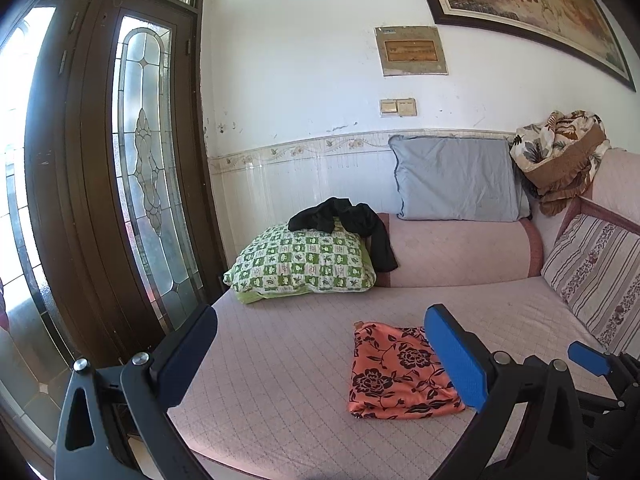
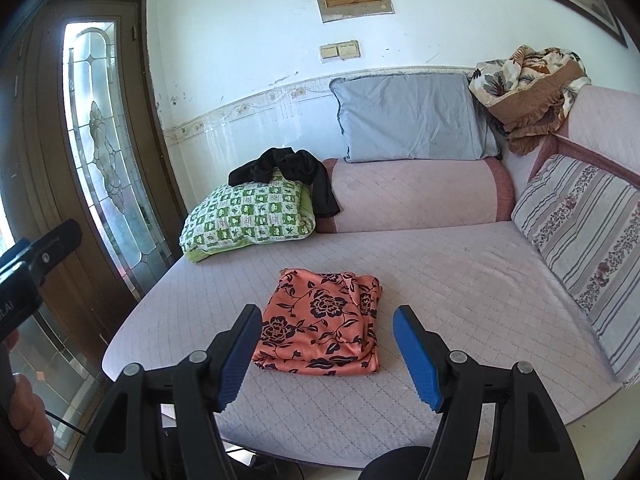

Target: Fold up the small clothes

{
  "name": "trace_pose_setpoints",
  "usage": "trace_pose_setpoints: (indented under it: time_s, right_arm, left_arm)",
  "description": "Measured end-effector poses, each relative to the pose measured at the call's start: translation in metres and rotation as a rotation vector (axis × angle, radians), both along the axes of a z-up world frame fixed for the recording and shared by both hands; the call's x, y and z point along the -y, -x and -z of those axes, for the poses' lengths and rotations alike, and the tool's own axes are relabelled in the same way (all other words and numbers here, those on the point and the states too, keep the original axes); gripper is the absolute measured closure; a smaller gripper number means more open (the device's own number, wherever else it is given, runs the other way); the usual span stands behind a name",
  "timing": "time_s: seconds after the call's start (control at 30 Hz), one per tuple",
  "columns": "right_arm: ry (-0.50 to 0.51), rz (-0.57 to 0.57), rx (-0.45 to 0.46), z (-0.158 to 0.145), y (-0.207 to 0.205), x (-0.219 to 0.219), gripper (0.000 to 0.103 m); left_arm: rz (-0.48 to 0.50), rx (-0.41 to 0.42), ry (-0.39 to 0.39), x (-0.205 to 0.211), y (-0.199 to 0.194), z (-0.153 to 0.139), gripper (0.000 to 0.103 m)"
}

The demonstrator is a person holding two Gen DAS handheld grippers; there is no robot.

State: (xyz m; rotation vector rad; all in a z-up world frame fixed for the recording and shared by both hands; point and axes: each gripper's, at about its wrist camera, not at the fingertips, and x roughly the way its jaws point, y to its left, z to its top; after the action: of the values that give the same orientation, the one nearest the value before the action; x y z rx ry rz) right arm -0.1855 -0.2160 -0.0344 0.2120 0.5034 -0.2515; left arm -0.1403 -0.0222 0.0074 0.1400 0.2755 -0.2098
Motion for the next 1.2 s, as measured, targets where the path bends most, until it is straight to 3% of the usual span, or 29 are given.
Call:
trace_pose_setpoints:
  time_s: [0.5, 0.87, 1.2]
  right_arm:
    - [0.038, -0.004, -0.006, -0.004, -0.006, -0.02, 0.031]
    - [0.056, -0.018, 0.053, -0.028, 0.01, -0.032, 0.031]
    - [0.055, -0.005, 0.096, -0.05, 0.015, -0.021, 0.031]
  left_arm:
    - [0.033, -0.007, 0.004, -0.006, 0.002, -0.005, 0.0]
    - [0.03, 0.052, 0.025, -0.015, 0.023, -0.031, 0.0]
    - [0.099, 0.103, 0.023, 0.016, 0.026, -0.061, 0.0]
